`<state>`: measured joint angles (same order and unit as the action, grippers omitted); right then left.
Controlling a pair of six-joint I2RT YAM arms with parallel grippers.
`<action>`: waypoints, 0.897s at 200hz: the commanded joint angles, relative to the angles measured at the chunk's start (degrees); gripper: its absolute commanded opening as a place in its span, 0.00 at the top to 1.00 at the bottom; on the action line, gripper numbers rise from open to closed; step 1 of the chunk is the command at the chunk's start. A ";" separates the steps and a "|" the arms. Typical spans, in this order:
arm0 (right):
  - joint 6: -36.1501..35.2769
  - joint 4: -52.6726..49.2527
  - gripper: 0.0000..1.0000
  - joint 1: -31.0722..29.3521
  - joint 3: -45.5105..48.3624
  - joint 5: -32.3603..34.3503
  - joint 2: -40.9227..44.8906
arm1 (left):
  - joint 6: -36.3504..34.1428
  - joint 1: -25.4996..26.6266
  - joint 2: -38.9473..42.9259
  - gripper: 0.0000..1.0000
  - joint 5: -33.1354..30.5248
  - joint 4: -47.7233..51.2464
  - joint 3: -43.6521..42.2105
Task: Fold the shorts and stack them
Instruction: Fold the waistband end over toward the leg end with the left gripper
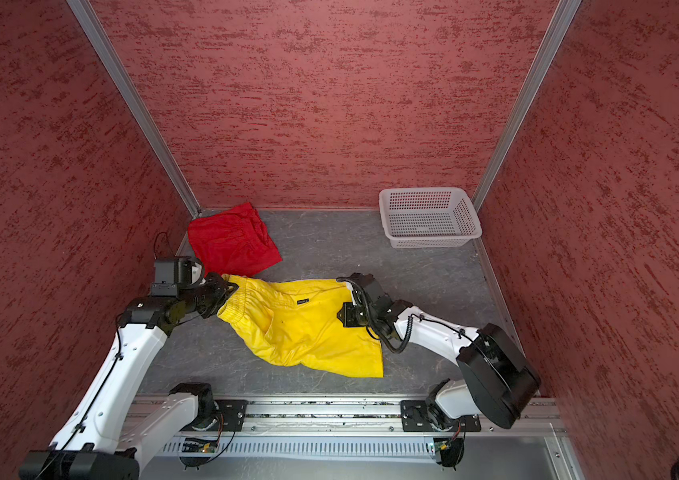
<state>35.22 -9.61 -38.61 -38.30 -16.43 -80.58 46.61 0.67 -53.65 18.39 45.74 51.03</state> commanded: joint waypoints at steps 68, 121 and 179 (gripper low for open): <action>5.10 12.16 0.87 1.31 1.90 -6.16 -12.44 | 1.73 12.52 -6.04 1.00 -5.19 -0.30 8.97; 5.20 15.56 0.87 1.27 2.45 -7.02 -14.00 | 6.74 25.35 -14.72 1.00 -10.41 -3.64 12.26; 6.46 14.52 0.85 1.36 4.24 -7.34 -6.13 | 11.46 32.13 -29.15 1.00 -13.86 -12.25 15.63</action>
<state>40.34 6.98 -37.50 -35.38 -24.01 -92.58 55.29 31.24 -78.26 7.22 38.89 63.68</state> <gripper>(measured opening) 0.139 0.114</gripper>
